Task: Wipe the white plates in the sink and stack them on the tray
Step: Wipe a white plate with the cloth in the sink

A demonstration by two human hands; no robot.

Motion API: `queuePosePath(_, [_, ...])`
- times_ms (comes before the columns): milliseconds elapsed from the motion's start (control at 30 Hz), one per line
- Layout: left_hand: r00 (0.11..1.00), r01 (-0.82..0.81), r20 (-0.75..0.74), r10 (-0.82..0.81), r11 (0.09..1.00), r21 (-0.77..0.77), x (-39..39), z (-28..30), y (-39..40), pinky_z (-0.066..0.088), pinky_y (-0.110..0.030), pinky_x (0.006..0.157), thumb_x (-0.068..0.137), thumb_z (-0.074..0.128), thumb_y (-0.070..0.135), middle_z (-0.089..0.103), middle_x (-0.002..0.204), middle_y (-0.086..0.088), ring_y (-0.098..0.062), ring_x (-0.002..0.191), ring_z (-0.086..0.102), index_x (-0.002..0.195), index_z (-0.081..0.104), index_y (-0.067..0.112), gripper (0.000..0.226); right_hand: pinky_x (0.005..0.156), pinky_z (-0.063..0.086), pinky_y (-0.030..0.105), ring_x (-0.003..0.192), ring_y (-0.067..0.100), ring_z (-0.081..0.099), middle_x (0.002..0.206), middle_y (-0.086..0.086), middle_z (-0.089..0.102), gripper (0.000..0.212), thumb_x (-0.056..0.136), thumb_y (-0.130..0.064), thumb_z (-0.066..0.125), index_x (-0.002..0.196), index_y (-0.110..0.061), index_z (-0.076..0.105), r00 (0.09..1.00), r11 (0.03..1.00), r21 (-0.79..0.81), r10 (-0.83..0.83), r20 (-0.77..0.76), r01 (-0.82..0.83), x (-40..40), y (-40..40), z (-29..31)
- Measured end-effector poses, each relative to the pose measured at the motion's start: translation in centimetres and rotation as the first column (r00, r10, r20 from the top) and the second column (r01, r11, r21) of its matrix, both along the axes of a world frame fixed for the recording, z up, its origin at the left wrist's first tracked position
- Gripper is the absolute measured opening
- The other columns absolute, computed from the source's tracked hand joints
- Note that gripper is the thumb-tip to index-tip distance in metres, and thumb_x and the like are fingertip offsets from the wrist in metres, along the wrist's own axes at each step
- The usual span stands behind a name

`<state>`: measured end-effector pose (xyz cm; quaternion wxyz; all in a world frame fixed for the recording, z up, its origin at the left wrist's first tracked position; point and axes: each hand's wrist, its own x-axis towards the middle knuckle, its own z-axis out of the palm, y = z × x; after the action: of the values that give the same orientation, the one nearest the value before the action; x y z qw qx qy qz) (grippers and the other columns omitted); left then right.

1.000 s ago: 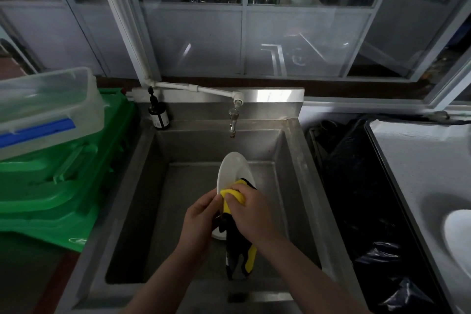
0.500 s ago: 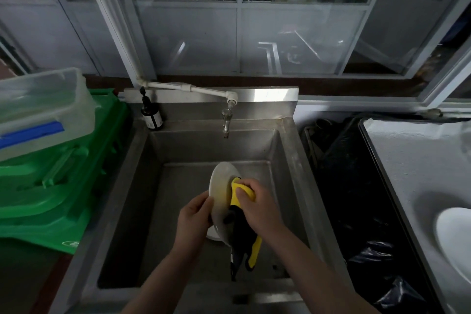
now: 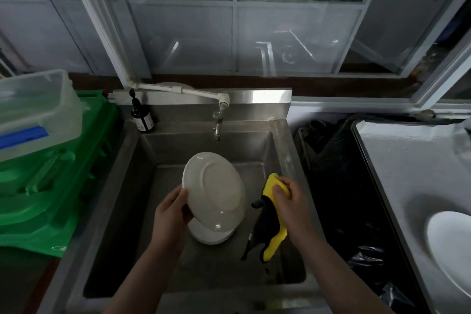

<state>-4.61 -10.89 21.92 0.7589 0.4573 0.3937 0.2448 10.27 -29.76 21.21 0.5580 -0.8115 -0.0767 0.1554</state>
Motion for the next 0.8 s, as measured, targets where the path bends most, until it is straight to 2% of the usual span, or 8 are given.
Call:
queuePosePath(100, [1.0, 0.008, -0.004, -0.008, 1.0, 0.0, 0.5, 0.1, -0.1, 0.054, -0.035, 0.078, 0.103, 0.05, 0.015, 0.075, 0.105, -0.011, -0.018, 0.089, 0.071, 0.117, 0.069, 0.011, 0.024, 0.088, 0.045, 0.035, 0.107, 0.015, 0.056, 0.116, -0.008, 0.058, 0.024, 0.097, -0.03, 0.056, 0.122, -0.03, 0.057, 0.997, 0.998, 0.007, -0.06, -0.039, 0.061, 1.8, -1.5, -0.4])
queuePosePath(200, [1.0, 0.019, -0.007, -0.019, 1.0, 0.005, 1.0, 0.3, -0.4, 0.054, -0.034, 0.077, 0.102, 0.05, 0.015, 0.077, 0.099, -0.006, -0.017, 0.089, 0.071, 0.113, 0.07, 0.012, 0.023, 0.083, 0.044, 0.034, 0.101, 0.013, 0.055, 0.115, -0.005, 0.057, 0.025, 0.097, -0.025, 0.056, 0.123, -0.028, 0.056, 0.992, 0.994, 0.027, -0.107, -0.072, 0.11, 3.3, -3.0, -0.4])
queuePosePath(333, [0.998, 0.055, -0.021, -0.054, 0.998, 0.02, 1.7, 0.2, -0.9, 0.054, -0.034, 0.077, 0.103, 0.05, 0.016, 0.077, 0.1, -0.007, -0.019, 0.091, 0.071, 0.111, 0.071, 0.014, 0.023, 0.093, 0.048, 0.042, 0.111, 0.022, 0.055, 0.124, 0.0, 0.057, 0.037, 0.094, -0.02, 0.06, 0.129, -0.027, 0.055, 0.981, 0.985, 0.03, -0.164, -0.106, 0.168, 5.3, -4.8, -0.8])
queuePosePath(467, [0.997, 0.071, -0.018, -0.071, 0.997, 0.005, 2.6, 0.2, -1.4, 0.054, -0.034, 0.076, 0.102, 0.05, 0.016, 0.077, 0.098, -0.005, -0.017, 0.088, 0.072, 0.109, 0.072, 0.015, 0.022, 0.073, 0.048, 0.032, 0.09, 0.013, 0.058, 0.117, 0.003, 0.058, 0.041, 0.092, -0.014, 0.058, 0.131, -0.026, 0.054, 0.974, 0.976, -0.003, -0.217, -0.057, 0.218, 6.7, -6.6, -1.3])
queuePosePath(533, [0.997, 0.075, -0.011, -0.075, 0.997, -0.003, 3.0, 0.1, -1.7, 0.054, -0.035, 0.078, 0.102, 0.051, 0.015, 0.077, 0.097, -0.004, -0.016, 0.087, 0.072, 0.108, 0.071, 0.015, 0.022, 0.068, 0.045, 0.032, 0.083, 0.013, 0.056, 0.113, 0.004, 0.058, 0.041, 0.094, -0.012, 0.056, 0.133, -0.024, 0.053, 0.971, 0.97, -0.058, -0.238, -0.011, 0.237, 7.2, -7.4, -1.6])
queuePosePath(633, [0.996, 0.088, -0.019, -0.088, 0.996, -0.004, 3.5, 0.1, -2.0, 0.054, -0.036, 0.079, 0.102, 0.051, 0.015, 0.077, 0.1, -0.005, -0.018, 0.091, 0.072, 0.11, 0.07, 0.015, 0.021, 0.081, 0.046, 0.036, 0.101, 0.029, 0.058, 0.124, 0.009, 0.059, 0.044, 0.095, -0.013, 0.054, 0.137, -0.024, 0.05, 0.971, 0.954, -0.181, -0.236, 0.037, 0.239, 7.9, -8.7, -2.4])
queuePosePath(733, [0.994, 0.101, -0.034, -0.101, 0.995, -0.004, 3.8, 0.1, -2.3, 0.054, -0.033, 0.077, 0.102, 0.05, 0.014, 0.078, 0.099, -0.003, -0.014, 0.088, 0.073, 0.111, 0.07, 0.016, 0.022, 0.09, 0.05, 0.042, 0.113, 0.036, 0.057, 0.134, 0.015, 0.054, 0.046, 0.097, -0.011, 0.051, 0.142, -0.02, 0.047, 0.986, 0.937, -0.311, -0.134, 0.098, 0.158, 8.2, -10.0, -3.5])
queuePosePath(800, [0.993, 0.111, -0.043, -0.111, 0.994, 0.006, 3.8, 0.0, -2.3, 0.054, -0.032, 0.075, 0.103, 0.05, 0.015, 0.077, 0.1, -0.003, -0.014, 0.089, 0.074, 0.112, 0.07, 0.017, 0.023, 0.087, 0.052, 0.044, 0.106, 0.036, 0.059, 0.131, 0.018, 0.052, 0.047, 0.098, -0.011, 0.049, 0.143, -0.022, 0.045, 0.994, 0.919, -0.382, -0.061, 0.096, 0.094, 8.1, -10.6, -4.0])
